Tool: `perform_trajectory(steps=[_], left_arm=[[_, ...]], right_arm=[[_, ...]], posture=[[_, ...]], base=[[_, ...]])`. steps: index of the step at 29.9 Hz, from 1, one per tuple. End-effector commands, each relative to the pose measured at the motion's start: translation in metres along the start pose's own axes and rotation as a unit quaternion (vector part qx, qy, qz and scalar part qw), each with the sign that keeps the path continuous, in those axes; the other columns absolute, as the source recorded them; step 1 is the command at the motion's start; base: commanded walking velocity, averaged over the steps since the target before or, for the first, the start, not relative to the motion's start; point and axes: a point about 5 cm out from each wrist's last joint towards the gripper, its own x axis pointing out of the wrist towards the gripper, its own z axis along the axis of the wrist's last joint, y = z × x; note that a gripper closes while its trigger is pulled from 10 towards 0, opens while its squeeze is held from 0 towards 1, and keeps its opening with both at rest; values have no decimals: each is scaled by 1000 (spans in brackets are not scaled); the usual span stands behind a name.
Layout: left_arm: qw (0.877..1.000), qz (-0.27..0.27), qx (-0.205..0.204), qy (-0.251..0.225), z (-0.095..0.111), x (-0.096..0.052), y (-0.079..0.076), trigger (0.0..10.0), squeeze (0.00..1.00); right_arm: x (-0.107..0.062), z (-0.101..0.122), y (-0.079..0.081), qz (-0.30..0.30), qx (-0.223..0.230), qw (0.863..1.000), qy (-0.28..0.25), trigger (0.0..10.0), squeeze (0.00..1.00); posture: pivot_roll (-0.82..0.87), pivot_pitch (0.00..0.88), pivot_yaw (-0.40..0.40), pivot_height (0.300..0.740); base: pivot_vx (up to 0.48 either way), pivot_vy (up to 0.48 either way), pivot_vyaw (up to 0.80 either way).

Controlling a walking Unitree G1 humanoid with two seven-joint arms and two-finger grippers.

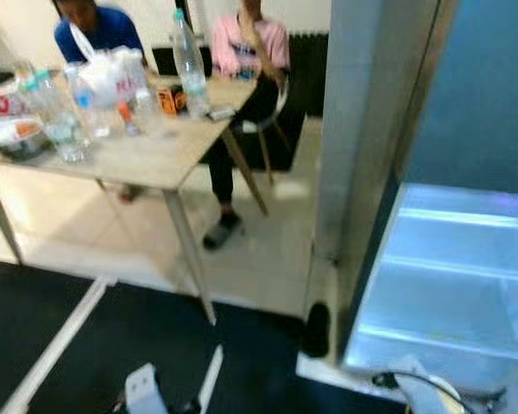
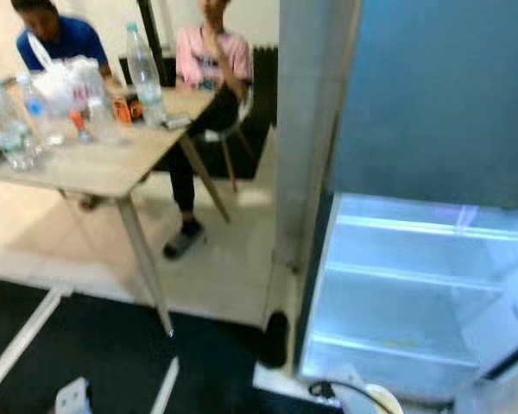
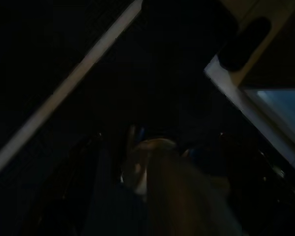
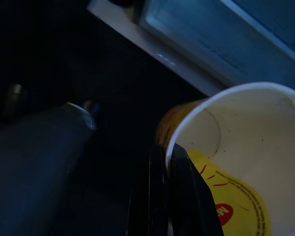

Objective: Restocking fridge

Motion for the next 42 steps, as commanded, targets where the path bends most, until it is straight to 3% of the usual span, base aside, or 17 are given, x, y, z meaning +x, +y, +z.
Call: perform_trajectory(steps=[1,15,27,28,31,34,39,42], left_arm=[[1000,7,0,3,0,-1,3,10000,0],[1000,3,-14,4,-3,-1,1,10000,0],[1000,0,-15,-2,1,1,-1,10000,0],[1000,-3,-15,-2,1,1,-3,10000,0],[1000,-5,-14,-2,1,1,-4,10000,0],[1000,-6,-14,-2,1,1,-4,10000,0],[1000,-8,-14,-4,2,2,-5,10000,0],[1000,-8,-15,-5,1,2,-5,10000,0]], right_arm=[[-1,-2,-4,-4,1,1000,1,10000,0],[-1,-7,-6,-2,-2,1000,1,10000,0],[-1,16,-7,-1,12,999,-49,10000,0],[-2,37,-12,-7,4,996,-84,10000,0],[-4,56,-15,-10,-3,993,-114,10000,0],[-5,62,-16,-12,-4,992,-124,10000,0],[-11,96,-19,-11,-43,985,-166,10000,0],[-11,99,-17,-7,-54,984,-167,10000,0]], posture=[[-11,0,64,740],[-15,0,63,740],[-15,0,63,740],[-15,0,63,740],[-15,0,63,740],[-15,0,63,740],[-15,0,52,740],[-14,0,56,740]], base=[[0,-322,0],[0,-46,0],[0,0,0],[0,0,0],[0,0,0],[0,0,0],[0,0,0],[0,0,0]])
